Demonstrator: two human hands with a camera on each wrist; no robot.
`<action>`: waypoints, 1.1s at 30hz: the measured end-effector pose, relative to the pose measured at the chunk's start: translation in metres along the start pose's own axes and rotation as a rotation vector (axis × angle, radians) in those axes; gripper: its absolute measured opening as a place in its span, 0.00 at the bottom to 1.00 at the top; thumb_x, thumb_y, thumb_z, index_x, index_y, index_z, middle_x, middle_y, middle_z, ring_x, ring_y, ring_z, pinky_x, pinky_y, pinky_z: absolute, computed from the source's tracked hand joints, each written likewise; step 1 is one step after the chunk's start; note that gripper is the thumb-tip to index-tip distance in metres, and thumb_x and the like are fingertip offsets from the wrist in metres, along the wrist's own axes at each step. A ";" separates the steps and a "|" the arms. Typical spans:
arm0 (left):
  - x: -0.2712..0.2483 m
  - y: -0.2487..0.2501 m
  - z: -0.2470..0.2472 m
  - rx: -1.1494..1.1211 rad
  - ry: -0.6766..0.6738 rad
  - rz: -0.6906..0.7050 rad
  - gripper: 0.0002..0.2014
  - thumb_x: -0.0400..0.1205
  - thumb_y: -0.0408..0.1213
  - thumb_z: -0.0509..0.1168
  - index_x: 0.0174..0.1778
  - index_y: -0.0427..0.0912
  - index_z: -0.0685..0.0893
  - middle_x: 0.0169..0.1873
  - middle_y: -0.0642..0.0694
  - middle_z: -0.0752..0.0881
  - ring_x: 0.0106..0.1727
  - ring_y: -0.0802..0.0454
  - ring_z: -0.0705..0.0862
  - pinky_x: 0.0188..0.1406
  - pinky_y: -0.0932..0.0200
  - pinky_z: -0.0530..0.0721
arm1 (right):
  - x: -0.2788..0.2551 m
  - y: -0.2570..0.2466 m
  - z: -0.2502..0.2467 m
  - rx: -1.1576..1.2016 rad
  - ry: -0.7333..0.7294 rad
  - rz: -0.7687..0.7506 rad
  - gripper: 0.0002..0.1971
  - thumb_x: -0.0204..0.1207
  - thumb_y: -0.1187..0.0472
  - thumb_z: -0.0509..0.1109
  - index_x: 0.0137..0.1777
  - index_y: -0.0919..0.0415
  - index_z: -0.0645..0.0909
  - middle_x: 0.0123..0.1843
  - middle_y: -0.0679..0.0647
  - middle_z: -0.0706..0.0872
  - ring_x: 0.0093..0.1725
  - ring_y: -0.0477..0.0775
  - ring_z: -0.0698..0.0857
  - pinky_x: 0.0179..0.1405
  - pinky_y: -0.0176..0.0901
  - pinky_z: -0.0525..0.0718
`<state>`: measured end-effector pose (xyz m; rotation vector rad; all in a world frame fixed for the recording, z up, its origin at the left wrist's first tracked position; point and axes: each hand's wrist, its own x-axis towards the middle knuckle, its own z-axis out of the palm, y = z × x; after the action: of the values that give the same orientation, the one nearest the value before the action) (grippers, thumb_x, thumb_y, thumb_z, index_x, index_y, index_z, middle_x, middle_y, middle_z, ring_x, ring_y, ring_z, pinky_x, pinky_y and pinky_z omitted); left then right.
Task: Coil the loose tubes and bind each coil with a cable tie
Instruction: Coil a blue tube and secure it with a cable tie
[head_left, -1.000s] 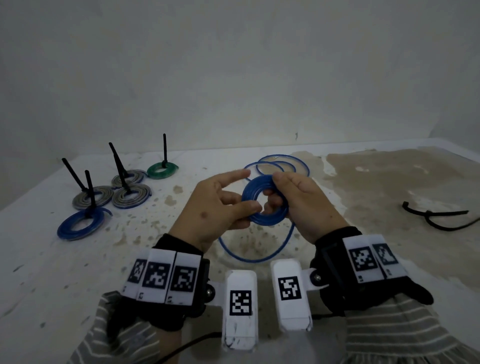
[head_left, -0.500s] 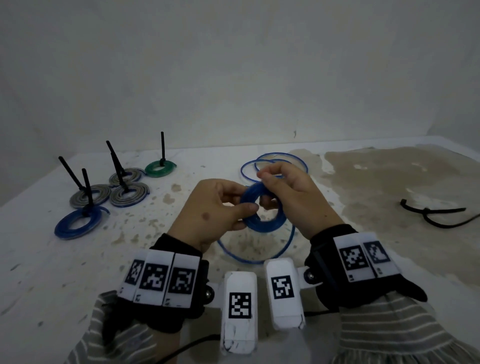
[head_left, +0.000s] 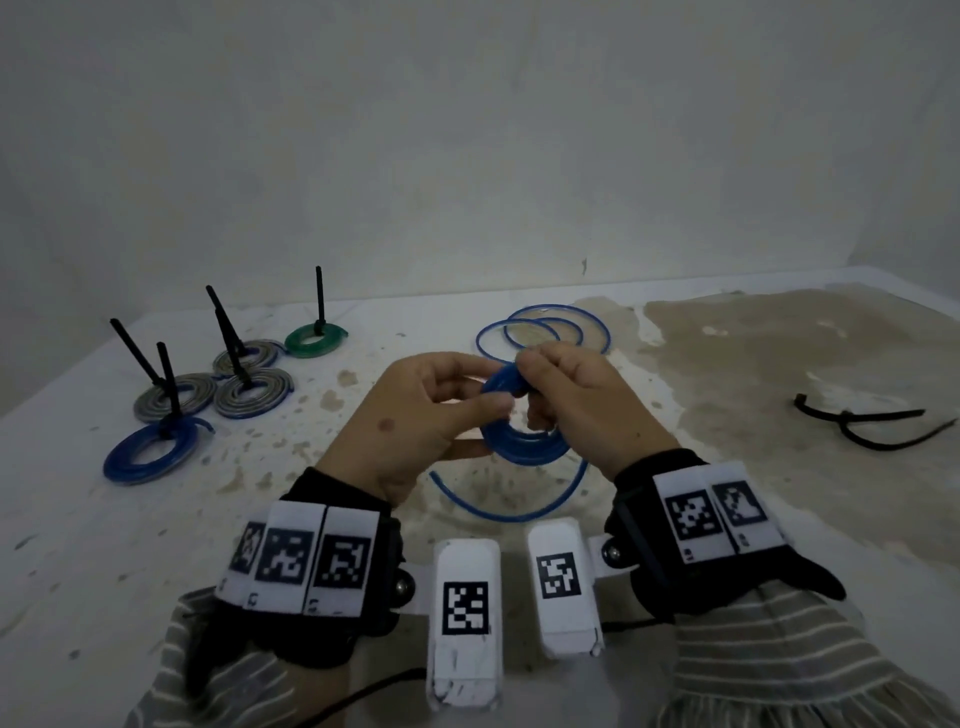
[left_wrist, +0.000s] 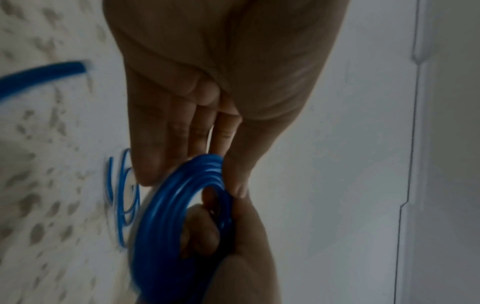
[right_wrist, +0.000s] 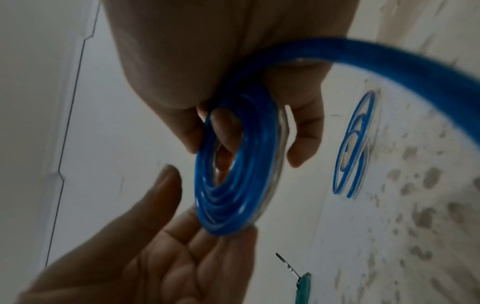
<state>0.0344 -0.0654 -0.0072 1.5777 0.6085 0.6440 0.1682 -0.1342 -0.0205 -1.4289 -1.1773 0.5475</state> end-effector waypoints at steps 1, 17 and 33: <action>0.000 0.002 -0.003 0.039 0.002 0.006 0.09 0.74 0.28 0.70 0.48 0.41 0.86 0.34 0.41 0.89 0.37 0.52 0.88 0.40 0.55 0.88 | -0.001 0.000 0.001 -0.029 -0.016 -0.004 0.14 0.82 0.57 0.59 0.38 0.65 0.76 0.23 0.48 0.73 0.24 0.46 0.71 0.32 0.46 0.72; 0.001 -0.003 0.013 -0.137 0.122 0.014 0.02 0.77 0.30 0.67 0.40 0.37 0.80 0.28 0.45 0.90 0.31 0.50 0.89 0.33 0.61 0.88 | 0.003 -0.003 0.005 0.448 0.178 0.060 0.16 0.85 0.57 0.53 0.42 0.63 0.78 0.25 0.47 0.80 0.29 0.45 0.80 0.34 0.38 0.82; -0.001 -0.001 0.001 0.176 -0.038 -0.062 0.03 0.74 0.28 0.71 0.37 0.40 0.86 0.26 0.46 0.87 0.27 0.58 0.86 0.27 0.67 0.84 | -0.002 -0.001 0.002 -0.042 0.059 0.030 0.04 0.78 0.56 0.65 0.43 0.54 0.73 0.28 0.51 0.79 0.26 0.47 0.77 0.37 0.48 0.80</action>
<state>0.0342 -0.0667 -0.0082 1.7236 0.6981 0.5244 0.1651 -0.1352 -0.0206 -1.4913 -1.1276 0.5006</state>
